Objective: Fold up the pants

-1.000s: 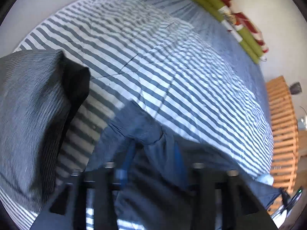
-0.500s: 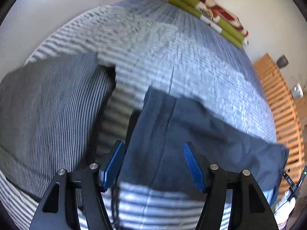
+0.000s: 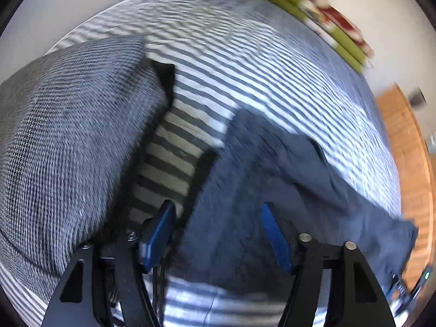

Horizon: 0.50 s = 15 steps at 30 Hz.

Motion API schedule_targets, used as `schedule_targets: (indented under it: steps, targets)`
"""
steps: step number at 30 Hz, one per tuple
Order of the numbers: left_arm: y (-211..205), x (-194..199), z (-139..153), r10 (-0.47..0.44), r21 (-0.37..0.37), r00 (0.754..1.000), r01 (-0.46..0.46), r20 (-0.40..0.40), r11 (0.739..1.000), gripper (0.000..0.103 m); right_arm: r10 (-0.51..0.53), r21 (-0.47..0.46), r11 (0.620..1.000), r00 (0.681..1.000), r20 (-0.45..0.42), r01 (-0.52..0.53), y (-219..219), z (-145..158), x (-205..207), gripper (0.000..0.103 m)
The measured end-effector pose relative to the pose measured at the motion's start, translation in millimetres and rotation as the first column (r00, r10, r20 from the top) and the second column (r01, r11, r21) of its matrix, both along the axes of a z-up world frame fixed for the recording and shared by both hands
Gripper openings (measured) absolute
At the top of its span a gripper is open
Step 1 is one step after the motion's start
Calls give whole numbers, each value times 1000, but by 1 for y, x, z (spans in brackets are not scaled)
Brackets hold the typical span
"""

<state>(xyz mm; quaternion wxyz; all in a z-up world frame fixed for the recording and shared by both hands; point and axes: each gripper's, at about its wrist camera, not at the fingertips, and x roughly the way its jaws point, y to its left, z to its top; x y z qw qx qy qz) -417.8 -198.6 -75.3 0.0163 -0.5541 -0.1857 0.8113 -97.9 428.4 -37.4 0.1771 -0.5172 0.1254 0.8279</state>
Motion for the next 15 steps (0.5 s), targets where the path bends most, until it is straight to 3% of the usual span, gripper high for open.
schedule_targets:
  steps: [4,7,11,13,14,15]
  targets:
    - [14,20,-11,-104,-53,994,106,29,993,84,73,-76,995,996,52,-69,-22,-19,50,57]
    - [21,23,-17,-127,-61,992,128,22,990,93,77,-93,993,993,88,-69,-33,-46,58,57]
    - [33,15,-28,-123,-109,992,126,39,986,103,89,4,996,995,39,-90,-48,-59,33,57]
    - [39,10,-37,-139,-164,989,144,40,976,102,120,50,992,993,-1,-120,-58,-63,16,57]
    - [40,8,-42,-134,-174,990,140,48,975,102,129,62,990,992,-1,-128,-61,-64,10,47]
    - [43,6,-47,-133,-177,990,141,54,974,95,130,71,989,991,4,-130,-65,-67,4,24]
